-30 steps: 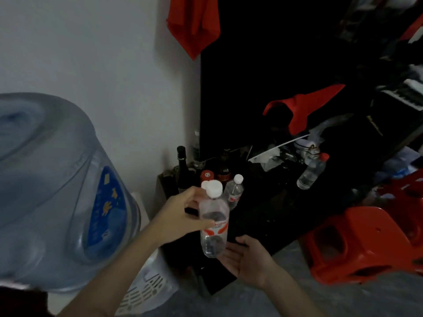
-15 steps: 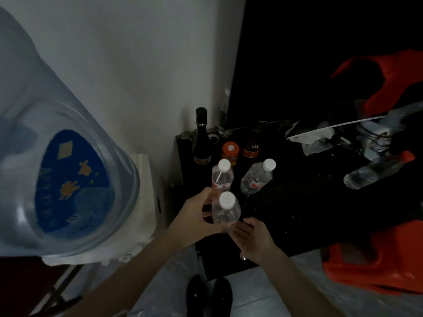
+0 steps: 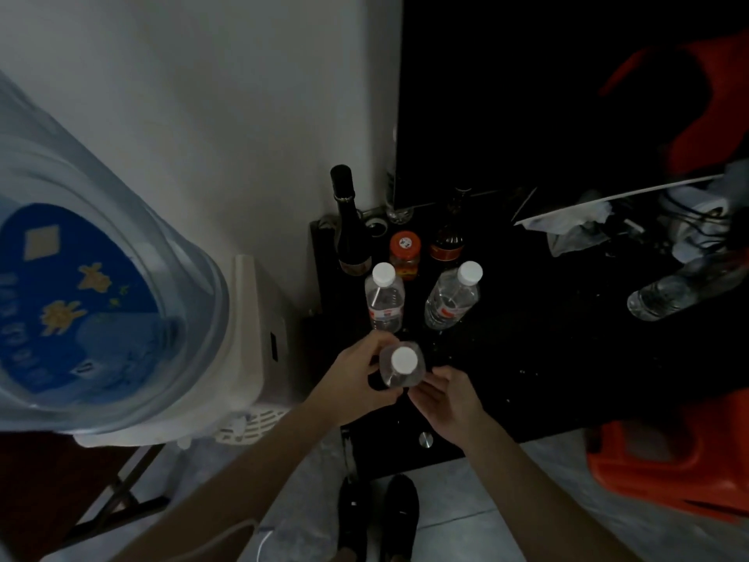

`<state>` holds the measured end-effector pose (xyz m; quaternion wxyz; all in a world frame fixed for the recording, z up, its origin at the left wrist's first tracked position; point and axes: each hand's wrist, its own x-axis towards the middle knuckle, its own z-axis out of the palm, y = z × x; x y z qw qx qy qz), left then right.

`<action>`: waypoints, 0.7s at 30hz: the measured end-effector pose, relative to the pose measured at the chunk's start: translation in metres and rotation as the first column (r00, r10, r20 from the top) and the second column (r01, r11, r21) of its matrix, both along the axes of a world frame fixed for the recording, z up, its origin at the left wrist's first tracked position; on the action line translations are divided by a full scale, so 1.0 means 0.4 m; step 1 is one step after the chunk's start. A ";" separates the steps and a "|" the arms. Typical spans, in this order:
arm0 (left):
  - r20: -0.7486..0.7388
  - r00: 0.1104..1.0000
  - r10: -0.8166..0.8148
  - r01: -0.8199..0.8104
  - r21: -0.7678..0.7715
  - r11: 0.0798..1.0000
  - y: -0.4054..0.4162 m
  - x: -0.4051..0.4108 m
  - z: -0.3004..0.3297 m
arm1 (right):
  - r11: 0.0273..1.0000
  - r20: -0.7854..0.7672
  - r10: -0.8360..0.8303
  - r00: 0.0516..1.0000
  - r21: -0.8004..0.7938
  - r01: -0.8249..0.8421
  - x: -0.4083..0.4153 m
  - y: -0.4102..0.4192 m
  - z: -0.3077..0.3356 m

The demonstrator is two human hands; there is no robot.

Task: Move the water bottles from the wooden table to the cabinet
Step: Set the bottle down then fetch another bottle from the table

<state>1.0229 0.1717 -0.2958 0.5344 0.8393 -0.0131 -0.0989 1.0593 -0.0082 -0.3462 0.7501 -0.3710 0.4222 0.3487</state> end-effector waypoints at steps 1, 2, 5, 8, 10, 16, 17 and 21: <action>-0.009 1.000 0.001 -0.001 0.005 1.000 -0.003 -0.002 -0.001 | 1.000 -0.005 0.011 1.000 0.000 -0.011 0.001 -0.003 0.002; -0.015 1.000 0.010 -0.010 0.011 1.000 -0.006 -0.004 -0.001 | 1.000 -0.012 0.017 1.000 0.001 -0.017 0.002 -0.006 0.004; -0.037 0.999 0.036 -0.033 0.078 0.996 -0.014 -0.005 0.008 | 0.999 -0.032 0.036 0.999 0.008 -0.036 0.005 -0.009 0.025; -0.077 0.997 0.021 -0.008 0.165 0.986 -0.015 -0.008 0.028 | 0.998 -0.016 0.059 0.998 0.007 -0.058 0.006 -0.016 0.056; -0.088 0.996 -0.005 0.028 0.270 0.962 -0.007 -0.012 0.046 | 0.997 0.018 0.082 0.996 -0.001 -0.082 0.007 -0.026 0.078; -0.032 0.999 -0.013 0.030 0.653 0.757 0.029 -0.049 0.135 | 0.680 0.202 0.643 0.739 -0.595 -0.429 -0.011 -0.041 0.197; -0.007 1.000 -0.002 0.006 0.690 0.723 0.032 -0.057 0.152 | 0.478 0.176 0.800 0.574 -0.766 -0.430 -0.016 -0.045 0.219; 0.091 0.995 0.032 -0.092 0.781 0.618 0.030 -0.096 0.221 | 0.127 0.073 0.968 0.239 -0.967 -0.220 -0.051 -0.052 0.309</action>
